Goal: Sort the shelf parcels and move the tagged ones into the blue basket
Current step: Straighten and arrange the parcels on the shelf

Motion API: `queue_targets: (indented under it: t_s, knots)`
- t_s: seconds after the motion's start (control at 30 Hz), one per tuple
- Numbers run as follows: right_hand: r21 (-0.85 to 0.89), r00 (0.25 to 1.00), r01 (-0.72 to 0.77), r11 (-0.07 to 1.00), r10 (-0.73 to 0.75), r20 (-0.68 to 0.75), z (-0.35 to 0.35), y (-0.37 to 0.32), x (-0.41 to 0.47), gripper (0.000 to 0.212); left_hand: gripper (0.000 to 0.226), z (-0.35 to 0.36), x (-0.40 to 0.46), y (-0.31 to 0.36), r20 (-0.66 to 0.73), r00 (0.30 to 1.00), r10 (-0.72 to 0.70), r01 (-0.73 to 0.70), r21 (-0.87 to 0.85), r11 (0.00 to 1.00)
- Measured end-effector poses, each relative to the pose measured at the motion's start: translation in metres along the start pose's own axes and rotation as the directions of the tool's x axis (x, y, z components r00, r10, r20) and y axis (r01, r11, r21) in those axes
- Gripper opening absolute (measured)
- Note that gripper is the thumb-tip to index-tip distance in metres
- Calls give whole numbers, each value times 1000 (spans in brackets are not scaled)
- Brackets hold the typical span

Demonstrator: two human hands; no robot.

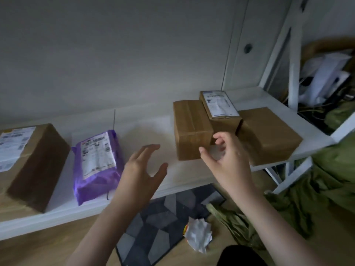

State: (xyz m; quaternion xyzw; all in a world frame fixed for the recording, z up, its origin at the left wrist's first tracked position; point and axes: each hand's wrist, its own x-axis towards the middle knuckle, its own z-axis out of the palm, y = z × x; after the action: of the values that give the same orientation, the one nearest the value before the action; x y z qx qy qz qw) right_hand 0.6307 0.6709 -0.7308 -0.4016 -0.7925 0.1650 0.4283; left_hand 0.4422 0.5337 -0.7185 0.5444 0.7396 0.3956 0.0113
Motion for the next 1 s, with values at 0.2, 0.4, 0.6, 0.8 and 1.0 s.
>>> queue_targets:
  t_s: [0.2,0.4,0.6,0.8,1.0]
  knots:
    - [39,975,7,999,-15,220,10,35,11,48,52,53,34,22,86,987,-137,142,-58,988]
    - [81,943,49,996,-73,324,1,44,16,44,49,70,19,51,62,979,-194,201,-123,972]
    - [80,953,45,996,-67,295,-6,47,9,51,46,69,14,68,84,970,-229,232,-27,972]
    - [50,935,205,978,-210,284,-13,34,12,52,33,49,4,57,177,936,-303,332,-166,928]
    - [68,879,359,931,-362,310,-7,-2,25,50,35,20,-19,25,131,910,-393,398,-16,917]
